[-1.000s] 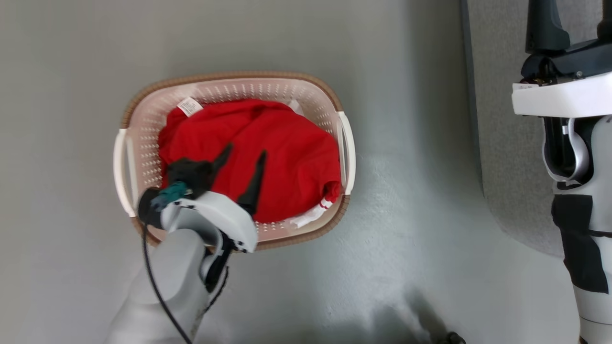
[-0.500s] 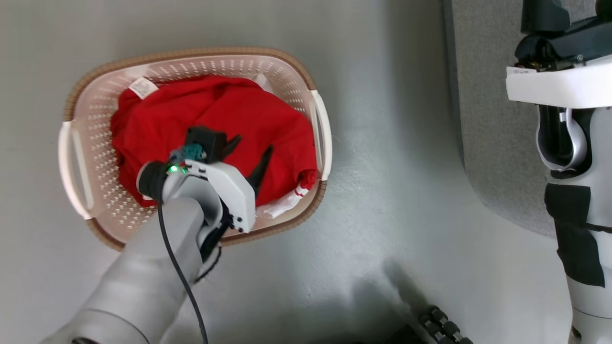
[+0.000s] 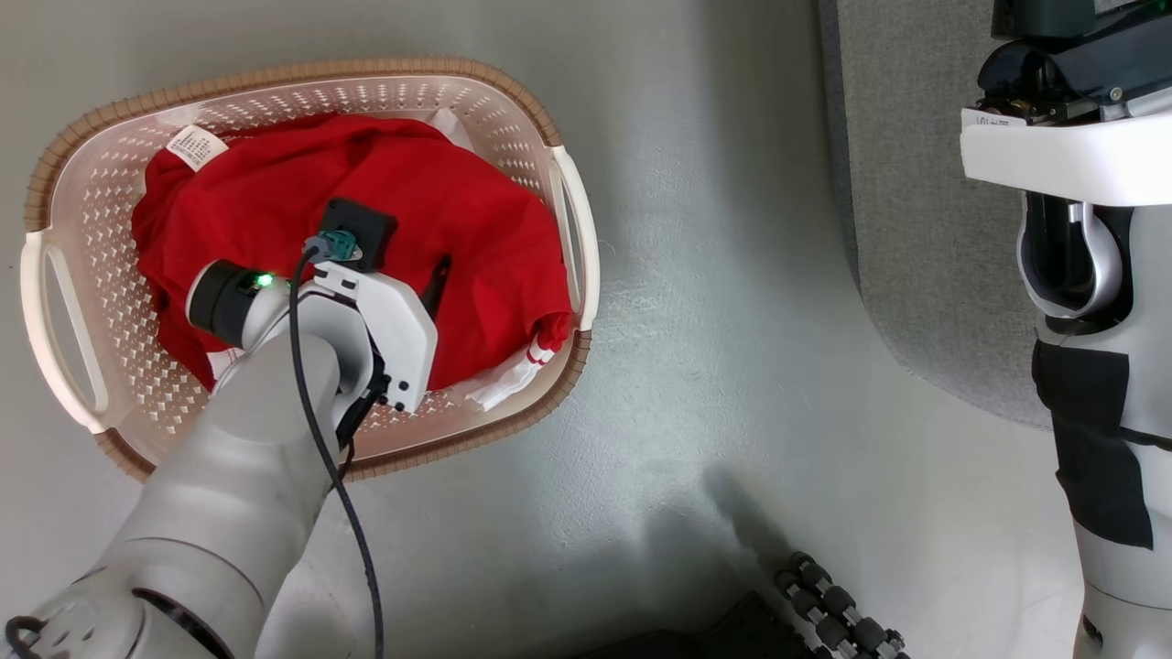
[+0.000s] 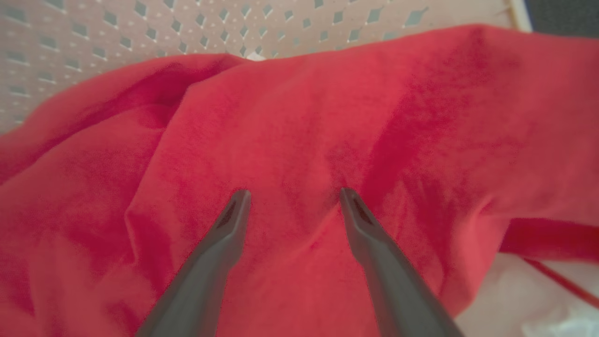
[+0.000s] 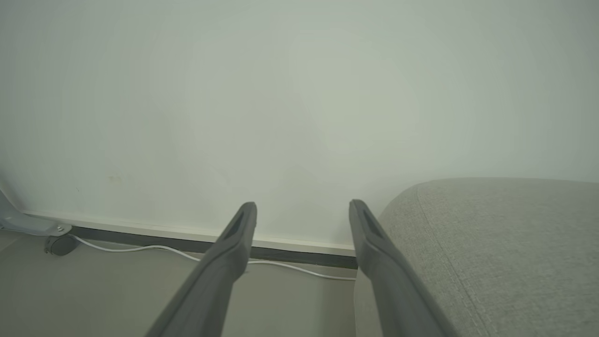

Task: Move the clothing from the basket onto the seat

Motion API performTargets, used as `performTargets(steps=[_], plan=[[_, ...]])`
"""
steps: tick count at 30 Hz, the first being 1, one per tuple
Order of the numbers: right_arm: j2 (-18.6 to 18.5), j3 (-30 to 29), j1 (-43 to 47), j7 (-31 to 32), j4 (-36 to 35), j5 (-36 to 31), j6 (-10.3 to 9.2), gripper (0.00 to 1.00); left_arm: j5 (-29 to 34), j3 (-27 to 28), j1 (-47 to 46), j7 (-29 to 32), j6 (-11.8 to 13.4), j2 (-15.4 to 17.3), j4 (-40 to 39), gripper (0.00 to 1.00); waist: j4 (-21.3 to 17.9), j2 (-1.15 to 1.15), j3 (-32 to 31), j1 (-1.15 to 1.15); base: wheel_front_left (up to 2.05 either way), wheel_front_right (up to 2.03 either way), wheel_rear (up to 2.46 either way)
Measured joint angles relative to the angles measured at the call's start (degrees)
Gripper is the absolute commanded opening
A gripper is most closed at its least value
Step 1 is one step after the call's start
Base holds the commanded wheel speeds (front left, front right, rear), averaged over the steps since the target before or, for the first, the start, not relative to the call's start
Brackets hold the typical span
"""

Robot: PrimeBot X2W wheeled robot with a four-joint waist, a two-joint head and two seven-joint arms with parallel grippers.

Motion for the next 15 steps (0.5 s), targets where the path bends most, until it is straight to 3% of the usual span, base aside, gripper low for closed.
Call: performTargets(steps=[1, 15], plan=[[0.0, 0.0, 0.0, 0.0, 0.0, 0.0, 0.0, 1.0, 0.0, -0.2, -0.1, 0.0, 0.0, -0.3, 0.3, 0.0, 0.0, 0.0, 0.0, 0.0, 0.0, 0.0, 0.0], [0.2, -0.7, 1.5, 0.0, 1.7, 0.0, 0.0, 1.0, -2.0, 0.2, 3.5, -5.0, 0.0, -2.0, 1.3, 0.0, 0.9, 0.0, -6.5, 0.0, 0.0, 0.0, 0.0]])
